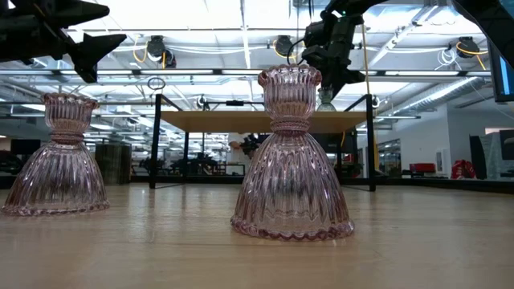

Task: Pick & Place candle stick holders
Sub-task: Put the transparent candle holder on the shelf, then put the left pink candle holder on the shelf

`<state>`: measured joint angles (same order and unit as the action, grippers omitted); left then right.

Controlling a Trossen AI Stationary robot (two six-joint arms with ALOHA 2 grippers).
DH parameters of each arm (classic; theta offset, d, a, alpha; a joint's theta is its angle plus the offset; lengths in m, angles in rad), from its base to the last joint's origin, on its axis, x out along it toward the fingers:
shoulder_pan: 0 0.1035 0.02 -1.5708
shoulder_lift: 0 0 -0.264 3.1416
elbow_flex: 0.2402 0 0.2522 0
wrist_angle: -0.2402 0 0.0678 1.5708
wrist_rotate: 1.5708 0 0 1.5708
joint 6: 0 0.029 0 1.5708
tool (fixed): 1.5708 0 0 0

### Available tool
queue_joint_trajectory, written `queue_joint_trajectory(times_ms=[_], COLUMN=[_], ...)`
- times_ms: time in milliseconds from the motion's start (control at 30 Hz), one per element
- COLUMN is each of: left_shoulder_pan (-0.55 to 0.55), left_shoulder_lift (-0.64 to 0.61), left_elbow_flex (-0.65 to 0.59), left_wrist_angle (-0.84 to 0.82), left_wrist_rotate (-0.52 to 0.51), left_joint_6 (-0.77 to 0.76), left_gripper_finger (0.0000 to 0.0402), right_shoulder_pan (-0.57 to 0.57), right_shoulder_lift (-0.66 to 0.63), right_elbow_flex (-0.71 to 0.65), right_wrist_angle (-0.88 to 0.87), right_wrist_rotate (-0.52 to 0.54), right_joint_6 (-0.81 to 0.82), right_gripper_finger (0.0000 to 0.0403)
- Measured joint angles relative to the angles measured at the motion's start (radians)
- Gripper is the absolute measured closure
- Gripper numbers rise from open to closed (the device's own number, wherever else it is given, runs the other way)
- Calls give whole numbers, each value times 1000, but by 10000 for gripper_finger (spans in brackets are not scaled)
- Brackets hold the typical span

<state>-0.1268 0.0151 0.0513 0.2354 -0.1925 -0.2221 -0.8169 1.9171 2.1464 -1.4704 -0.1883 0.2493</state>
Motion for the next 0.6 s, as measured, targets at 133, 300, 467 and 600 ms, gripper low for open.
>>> queue_joint_trajectory(times_ms=[133, 300, 467, 600], left_shoulder_pan=[0, 0, 0, 0], left_shoulder_lift=[0, 0, 0, 0], left_elbow_flex=[0, 0, 0, 0], left_wrist_angle=[0, 0, 0, 0], left_wrist_rotate=[0, 0, 0, 0], left_joint_6=[18, 18, 18, 18], left_gripper_finger=[158, 158, 158, 158], right_shoulder_pan=[0, 0, 0, 0], right_shoulder_lift=[0, -3, -19, -37], right_elbow_flex=[0, -1, -1, -1], right_wrist_angle=[0, 0, 13, 15], right_wrist_rotate=[0, 0, -19, -27], right_joint_6=[0, 0, 0, 0], right_gripper_finger=[282, 274, 277, 277])
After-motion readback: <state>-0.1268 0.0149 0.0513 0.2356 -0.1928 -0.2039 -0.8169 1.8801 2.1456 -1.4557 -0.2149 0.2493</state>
